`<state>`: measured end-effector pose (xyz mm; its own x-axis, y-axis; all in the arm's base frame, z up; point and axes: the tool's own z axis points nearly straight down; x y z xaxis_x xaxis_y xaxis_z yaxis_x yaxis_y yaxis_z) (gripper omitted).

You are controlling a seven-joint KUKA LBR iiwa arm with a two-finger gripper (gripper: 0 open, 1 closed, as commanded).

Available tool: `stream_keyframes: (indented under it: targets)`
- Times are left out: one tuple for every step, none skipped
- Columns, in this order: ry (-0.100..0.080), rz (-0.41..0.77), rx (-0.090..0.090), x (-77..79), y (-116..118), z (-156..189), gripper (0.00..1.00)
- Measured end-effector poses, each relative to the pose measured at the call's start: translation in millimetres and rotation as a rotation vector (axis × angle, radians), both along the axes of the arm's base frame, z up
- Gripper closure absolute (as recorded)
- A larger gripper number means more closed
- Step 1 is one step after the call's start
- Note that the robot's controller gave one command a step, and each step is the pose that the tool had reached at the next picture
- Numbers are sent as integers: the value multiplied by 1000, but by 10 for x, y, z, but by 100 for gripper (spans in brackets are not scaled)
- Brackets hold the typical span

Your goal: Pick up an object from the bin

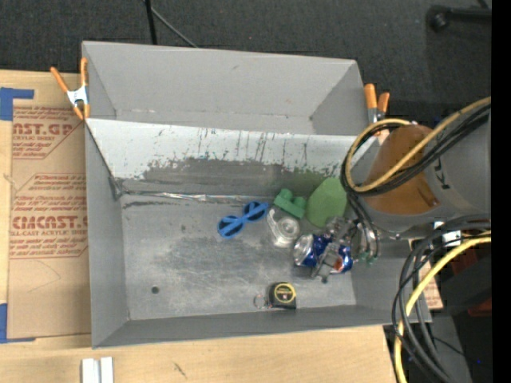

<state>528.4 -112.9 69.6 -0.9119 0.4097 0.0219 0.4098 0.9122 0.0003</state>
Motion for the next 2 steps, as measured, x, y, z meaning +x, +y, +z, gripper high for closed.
stream_keyframes:
  targets:
    - [-27, 1, -10, 19, 7, 643, 100]
    - [-27, 3, -10, 37, 14, 1114, 100]
